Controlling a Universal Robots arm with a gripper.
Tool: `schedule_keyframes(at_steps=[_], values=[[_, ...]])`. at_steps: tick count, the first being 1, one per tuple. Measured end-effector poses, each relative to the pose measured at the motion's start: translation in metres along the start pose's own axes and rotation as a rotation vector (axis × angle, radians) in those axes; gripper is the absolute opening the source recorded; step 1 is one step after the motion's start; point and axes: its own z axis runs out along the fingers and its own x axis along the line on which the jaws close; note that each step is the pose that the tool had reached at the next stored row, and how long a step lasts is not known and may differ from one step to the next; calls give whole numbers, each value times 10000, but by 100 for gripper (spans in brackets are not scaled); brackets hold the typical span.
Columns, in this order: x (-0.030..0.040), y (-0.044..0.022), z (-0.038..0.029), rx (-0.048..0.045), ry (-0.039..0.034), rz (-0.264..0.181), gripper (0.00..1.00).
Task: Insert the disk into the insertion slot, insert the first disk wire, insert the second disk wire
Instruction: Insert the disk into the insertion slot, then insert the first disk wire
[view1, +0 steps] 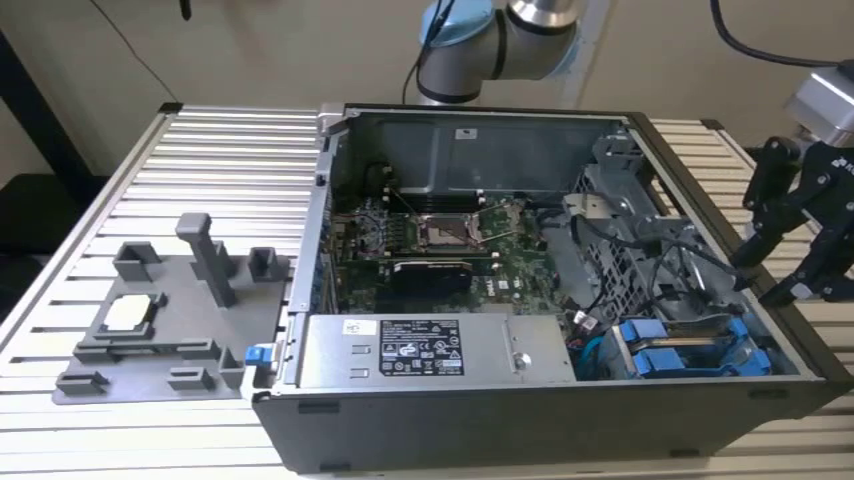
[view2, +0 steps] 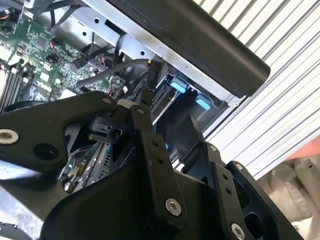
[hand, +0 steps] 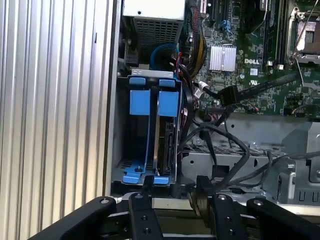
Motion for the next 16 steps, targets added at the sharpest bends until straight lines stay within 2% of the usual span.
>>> schedule_keyframes(at_steps=[3,8,13,16], values=[[-50,-22,5,0,3,-27,47],[-88,-31,24,42,25,-256,47],[-123,-37,63,301,63,-569,47],[-153,-47,81,352,73,-658,47]])
